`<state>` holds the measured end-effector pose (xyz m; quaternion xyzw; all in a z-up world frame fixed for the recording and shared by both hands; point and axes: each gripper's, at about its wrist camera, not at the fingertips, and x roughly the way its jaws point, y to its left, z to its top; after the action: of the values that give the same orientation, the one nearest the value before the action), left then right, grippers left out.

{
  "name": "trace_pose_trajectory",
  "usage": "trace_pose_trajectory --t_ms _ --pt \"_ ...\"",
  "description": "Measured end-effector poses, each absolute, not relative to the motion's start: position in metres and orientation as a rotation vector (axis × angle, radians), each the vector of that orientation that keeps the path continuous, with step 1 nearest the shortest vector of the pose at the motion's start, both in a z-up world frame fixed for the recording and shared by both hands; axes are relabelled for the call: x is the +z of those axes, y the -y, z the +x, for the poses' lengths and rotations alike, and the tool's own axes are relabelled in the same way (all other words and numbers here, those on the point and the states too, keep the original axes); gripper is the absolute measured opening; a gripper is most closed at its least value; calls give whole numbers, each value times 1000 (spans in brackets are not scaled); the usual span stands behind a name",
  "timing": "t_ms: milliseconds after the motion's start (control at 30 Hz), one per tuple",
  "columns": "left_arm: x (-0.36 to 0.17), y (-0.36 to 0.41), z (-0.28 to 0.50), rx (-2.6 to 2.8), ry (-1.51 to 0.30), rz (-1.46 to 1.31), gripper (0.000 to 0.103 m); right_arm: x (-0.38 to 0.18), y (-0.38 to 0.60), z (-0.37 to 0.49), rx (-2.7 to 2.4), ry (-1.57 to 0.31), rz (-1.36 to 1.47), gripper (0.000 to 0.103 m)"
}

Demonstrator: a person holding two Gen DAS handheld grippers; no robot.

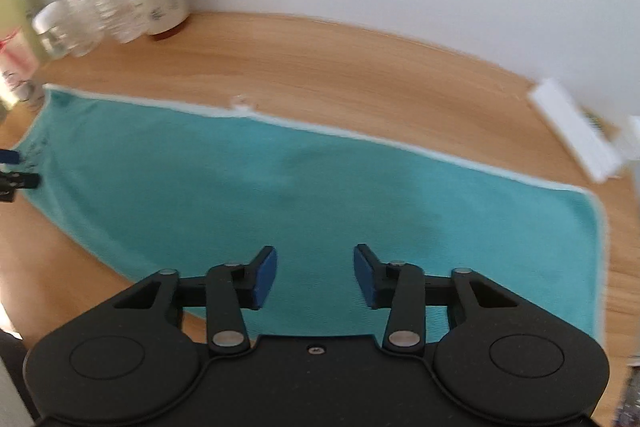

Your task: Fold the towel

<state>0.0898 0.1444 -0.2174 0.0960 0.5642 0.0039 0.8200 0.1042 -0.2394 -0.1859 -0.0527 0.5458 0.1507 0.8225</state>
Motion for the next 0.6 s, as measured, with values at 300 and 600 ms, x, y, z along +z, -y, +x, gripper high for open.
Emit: trace_pose_trajectory --t_ms 300,600 --pt "-214 -157 80 65 -1262 150 71 -196 274 100 259 -1234 -124 14" --pt "-201 -163 85 52 -1273 127 65 -171 262 97 283 -1262 -144 19"
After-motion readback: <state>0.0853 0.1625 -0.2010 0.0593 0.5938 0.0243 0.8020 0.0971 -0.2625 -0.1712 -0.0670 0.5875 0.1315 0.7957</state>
